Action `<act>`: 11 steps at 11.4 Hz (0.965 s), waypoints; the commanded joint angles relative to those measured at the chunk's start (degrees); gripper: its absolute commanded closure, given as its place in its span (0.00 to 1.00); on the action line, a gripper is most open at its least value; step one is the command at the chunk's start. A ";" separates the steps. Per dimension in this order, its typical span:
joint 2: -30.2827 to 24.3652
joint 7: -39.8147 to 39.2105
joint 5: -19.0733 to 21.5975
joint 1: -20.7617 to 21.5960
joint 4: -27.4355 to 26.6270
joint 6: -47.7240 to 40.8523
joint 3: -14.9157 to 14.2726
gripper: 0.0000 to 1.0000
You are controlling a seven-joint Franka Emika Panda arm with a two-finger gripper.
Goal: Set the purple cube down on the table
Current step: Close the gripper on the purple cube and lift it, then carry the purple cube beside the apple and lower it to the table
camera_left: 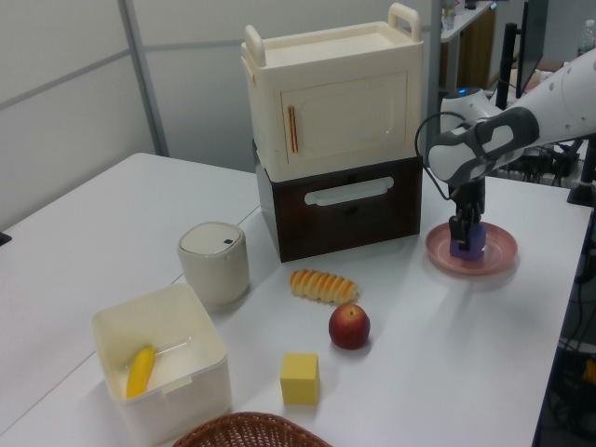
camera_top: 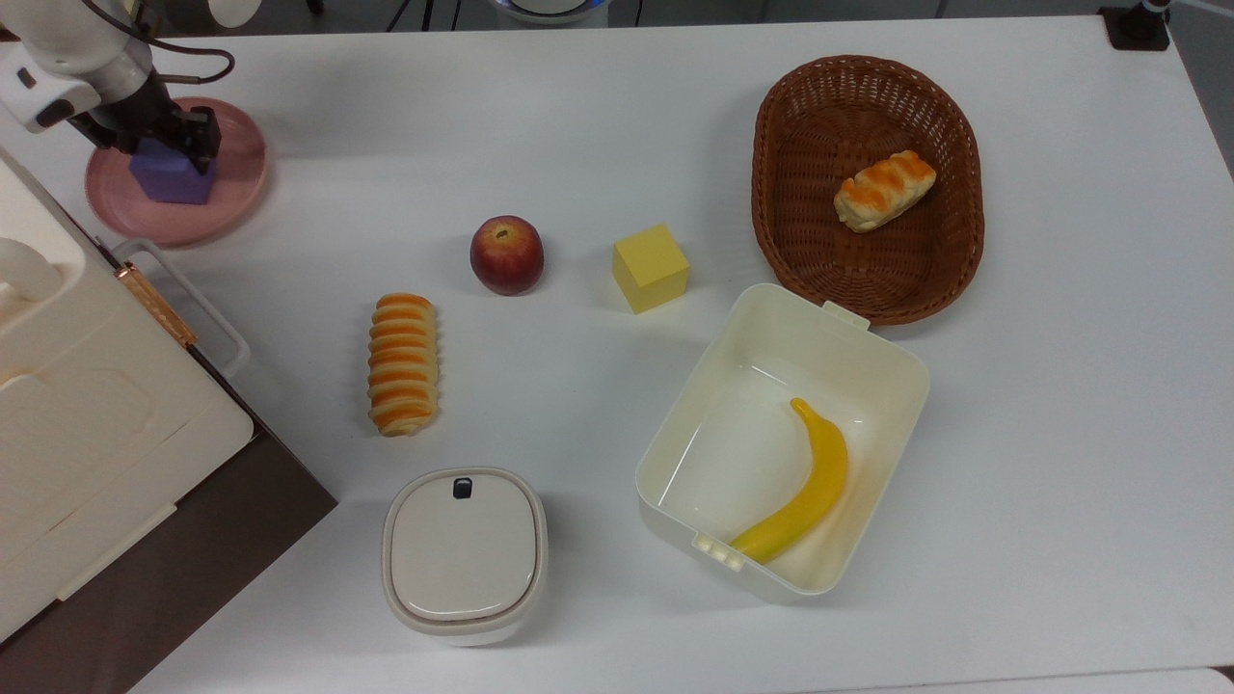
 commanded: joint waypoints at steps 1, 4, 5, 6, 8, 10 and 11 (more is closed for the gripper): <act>-3.39 1.59 -0.83 0.92 2.68 -5.64 0.36 0.64; -4.54 9.82 -0.83 8.72 3.30 -6.27 1.24 0.62; -4.36 12.72 -0.74 12.32 3.82 -6.27 1.24 0.62; -4.36 15.45 -0.74 15.31 3.92 -6.27 1.33 0.62; -3.84 16.97 -0.39 20.16 3.83 -6.45 1.33 0.60; -3.57 19.33 0.05 25.94 3.92 -8.64 1.50 0.59; -3.22 21.52 0.05 28.07 4.00 -8.56 1.59 0.57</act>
